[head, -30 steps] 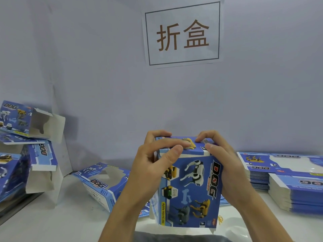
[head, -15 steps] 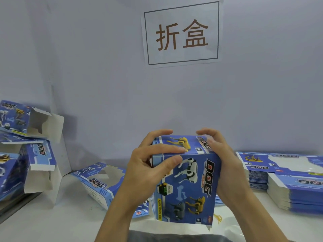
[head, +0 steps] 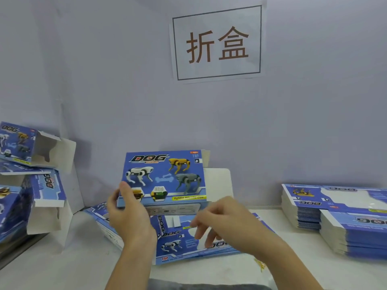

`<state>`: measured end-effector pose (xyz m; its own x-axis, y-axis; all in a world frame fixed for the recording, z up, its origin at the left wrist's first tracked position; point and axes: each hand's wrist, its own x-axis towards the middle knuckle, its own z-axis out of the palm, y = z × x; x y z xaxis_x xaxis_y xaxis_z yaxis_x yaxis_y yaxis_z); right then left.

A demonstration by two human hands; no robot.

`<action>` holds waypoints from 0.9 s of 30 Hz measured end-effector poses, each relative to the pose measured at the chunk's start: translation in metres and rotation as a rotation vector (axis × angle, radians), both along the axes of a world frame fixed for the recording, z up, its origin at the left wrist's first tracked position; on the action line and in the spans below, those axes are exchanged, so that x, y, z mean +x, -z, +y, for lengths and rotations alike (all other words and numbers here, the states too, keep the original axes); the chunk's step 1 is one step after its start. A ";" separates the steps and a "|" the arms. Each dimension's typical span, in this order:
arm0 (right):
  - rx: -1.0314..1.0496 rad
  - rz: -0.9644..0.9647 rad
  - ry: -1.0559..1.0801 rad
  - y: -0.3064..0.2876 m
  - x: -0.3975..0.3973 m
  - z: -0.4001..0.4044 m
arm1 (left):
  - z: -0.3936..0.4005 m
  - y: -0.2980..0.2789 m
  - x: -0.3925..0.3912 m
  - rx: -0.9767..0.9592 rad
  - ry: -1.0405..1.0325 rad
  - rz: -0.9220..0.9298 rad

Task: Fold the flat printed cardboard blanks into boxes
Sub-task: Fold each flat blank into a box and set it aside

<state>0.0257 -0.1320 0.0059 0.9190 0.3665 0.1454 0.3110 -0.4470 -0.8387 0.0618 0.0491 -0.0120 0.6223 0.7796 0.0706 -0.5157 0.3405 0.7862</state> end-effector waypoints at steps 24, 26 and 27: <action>0.394 0.047 0.103 0.016 0.017 -0.050 | -0.014 -0.001 -0.010 0.817 0.653 0.055; 0.350 0.098 0.011 0.018 0.016 -0.044 | -0.014 -0.002 -0.010 0.628 0.723 -0.090; 0.372 0.080 0.015 0.021 0.018 -0.041 | -0.015 -0.003 -0.010 0.571 0.742 -0.134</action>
<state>0.0437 -0.1731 -0.0148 0.9377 0.2885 0.1935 0.2335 -0.1111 -0.9660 0.0517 0.0345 -0.0093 0.9043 0.0130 0.4266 -0.4204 0.1998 0.8851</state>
